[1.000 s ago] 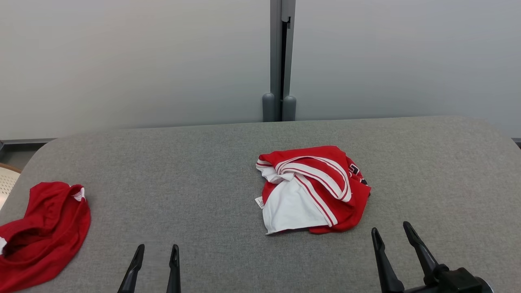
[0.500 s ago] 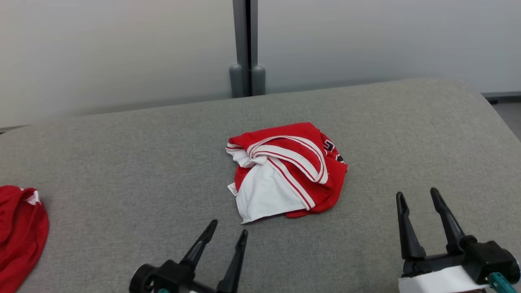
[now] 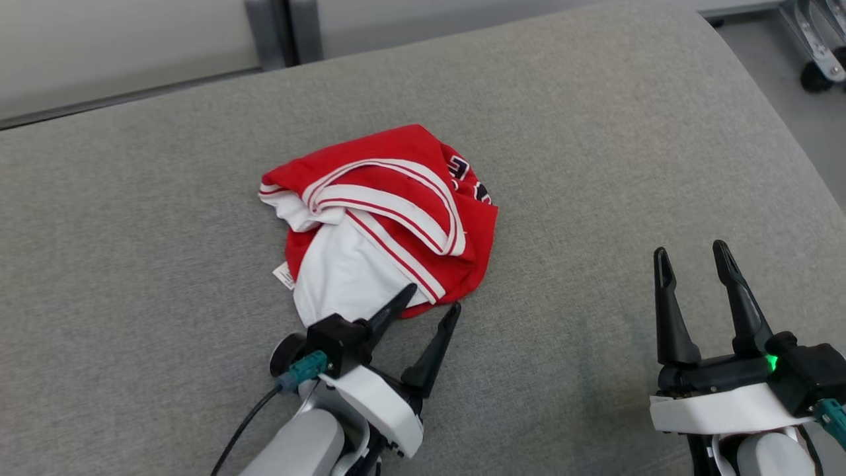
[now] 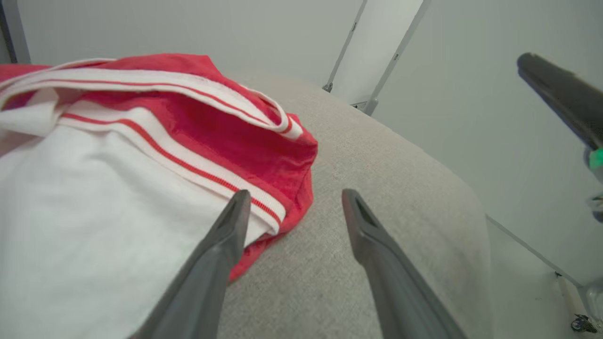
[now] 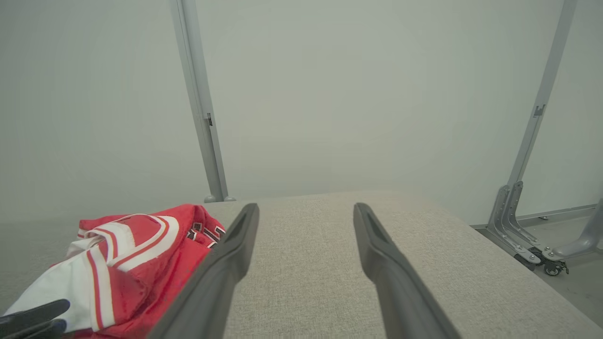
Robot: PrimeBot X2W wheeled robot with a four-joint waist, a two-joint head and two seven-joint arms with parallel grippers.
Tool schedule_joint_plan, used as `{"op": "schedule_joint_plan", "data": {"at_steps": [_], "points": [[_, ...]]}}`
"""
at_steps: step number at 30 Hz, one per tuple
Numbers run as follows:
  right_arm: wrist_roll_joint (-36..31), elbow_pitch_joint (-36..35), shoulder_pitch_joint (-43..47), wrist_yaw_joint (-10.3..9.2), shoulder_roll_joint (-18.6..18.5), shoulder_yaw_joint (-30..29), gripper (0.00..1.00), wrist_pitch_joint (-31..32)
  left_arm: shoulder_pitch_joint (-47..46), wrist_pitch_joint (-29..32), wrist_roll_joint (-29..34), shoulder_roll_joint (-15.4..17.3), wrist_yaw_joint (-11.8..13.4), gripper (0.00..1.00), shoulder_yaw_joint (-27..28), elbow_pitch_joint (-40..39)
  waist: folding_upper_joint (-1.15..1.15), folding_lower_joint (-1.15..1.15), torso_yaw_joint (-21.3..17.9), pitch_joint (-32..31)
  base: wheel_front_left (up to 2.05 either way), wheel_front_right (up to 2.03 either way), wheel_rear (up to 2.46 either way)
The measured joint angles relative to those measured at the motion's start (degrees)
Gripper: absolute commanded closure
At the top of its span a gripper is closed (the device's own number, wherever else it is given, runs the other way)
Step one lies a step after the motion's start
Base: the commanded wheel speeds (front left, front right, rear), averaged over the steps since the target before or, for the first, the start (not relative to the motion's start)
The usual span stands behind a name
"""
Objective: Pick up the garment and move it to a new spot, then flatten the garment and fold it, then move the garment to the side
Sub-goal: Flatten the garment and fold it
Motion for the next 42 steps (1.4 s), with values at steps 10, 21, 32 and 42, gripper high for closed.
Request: {"op": "schedule_joint_plan", "data": {"at_steps": [10,21,32,42], "points": [[0.8,-0.1,-0.6,0.0,0.0,0.2,0.0,0.0,-4.7,0.0,-8.0,1.0,0.0,0.0,2.0,1.1,0.0,0.0,-5.4,4.8,0.0,0.0,0.0],[1.4,0.4,-1.0,0.0,0.0,1.9,0.0,0.0,-4.8,0.0,-7.2,1.0,0.2,0.0,5.7,0.2,0.0,0.0,-7.6,3.7,0.0,0.0,0.0],[1.5,1.1,-0.2,0.0,0.0,2.3,0.0,0.0,-7.2,0.0,-7.1,-0.2,0.2,1.0,4.7,4.2,0.0,0.0,-8.8,2.1,0.0,0.0,0.0],[2.6,2.2,-0.2,0.0,0.0,2.8,0.0,0.0,-18.8,2.3,-14.8,-0.5,0.1,1.0,1.9,2.5,0.0,0.0,-10.2,-1.7,0.0,0.0,0.0]]}}
